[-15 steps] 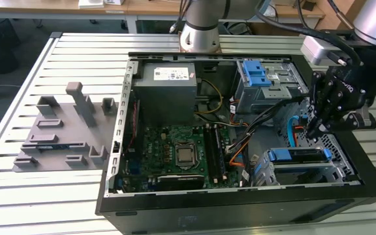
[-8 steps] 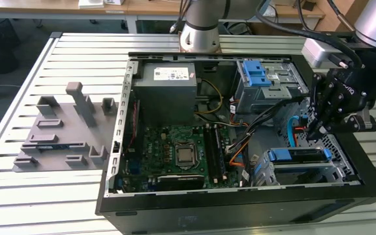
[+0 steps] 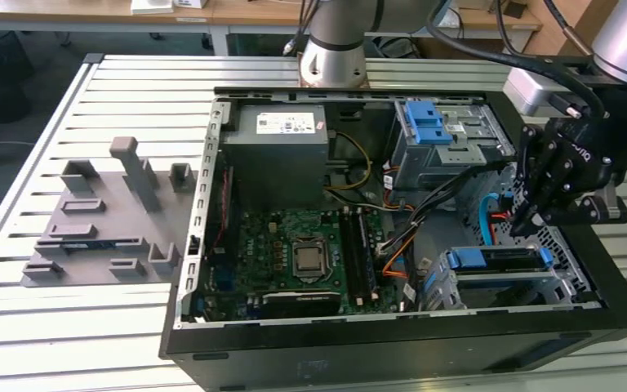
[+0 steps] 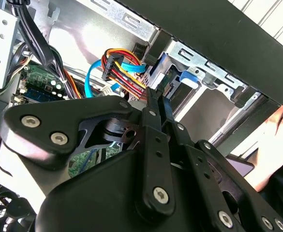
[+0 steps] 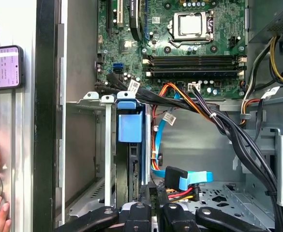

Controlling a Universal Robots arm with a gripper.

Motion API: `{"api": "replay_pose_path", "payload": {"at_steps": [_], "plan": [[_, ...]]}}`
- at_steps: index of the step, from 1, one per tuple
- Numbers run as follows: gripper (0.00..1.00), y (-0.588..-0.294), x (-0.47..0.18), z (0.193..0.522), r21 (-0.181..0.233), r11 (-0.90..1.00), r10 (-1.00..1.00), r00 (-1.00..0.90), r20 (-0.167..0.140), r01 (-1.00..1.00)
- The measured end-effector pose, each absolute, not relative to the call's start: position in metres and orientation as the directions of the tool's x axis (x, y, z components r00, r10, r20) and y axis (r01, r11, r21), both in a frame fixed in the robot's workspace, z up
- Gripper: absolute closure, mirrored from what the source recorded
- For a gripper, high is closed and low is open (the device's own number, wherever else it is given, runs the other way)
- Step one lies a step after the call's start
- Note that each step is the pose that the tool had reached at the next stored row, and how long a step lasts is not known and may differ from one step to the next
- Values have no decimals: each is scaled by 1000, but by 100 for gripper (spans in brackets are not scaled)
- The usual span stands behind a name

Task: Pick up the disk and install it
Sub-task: 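Insert the first disk wire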

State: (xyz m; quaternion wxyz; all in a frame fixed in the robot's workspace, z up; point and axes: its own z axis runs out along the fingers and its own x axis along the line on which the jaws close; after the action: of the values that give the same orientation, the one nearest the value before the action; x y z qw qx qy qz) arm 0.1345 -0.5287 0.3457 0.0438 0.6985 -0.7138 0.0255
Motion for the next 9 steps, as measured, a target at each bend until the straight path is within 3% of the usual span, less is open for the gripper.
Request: {"api": "replay_pose_path", "payload": {"at_steps": [9], "plan": [[84, -530, 135, 345, 30, 23, -995, -20, 98, -999]]}}
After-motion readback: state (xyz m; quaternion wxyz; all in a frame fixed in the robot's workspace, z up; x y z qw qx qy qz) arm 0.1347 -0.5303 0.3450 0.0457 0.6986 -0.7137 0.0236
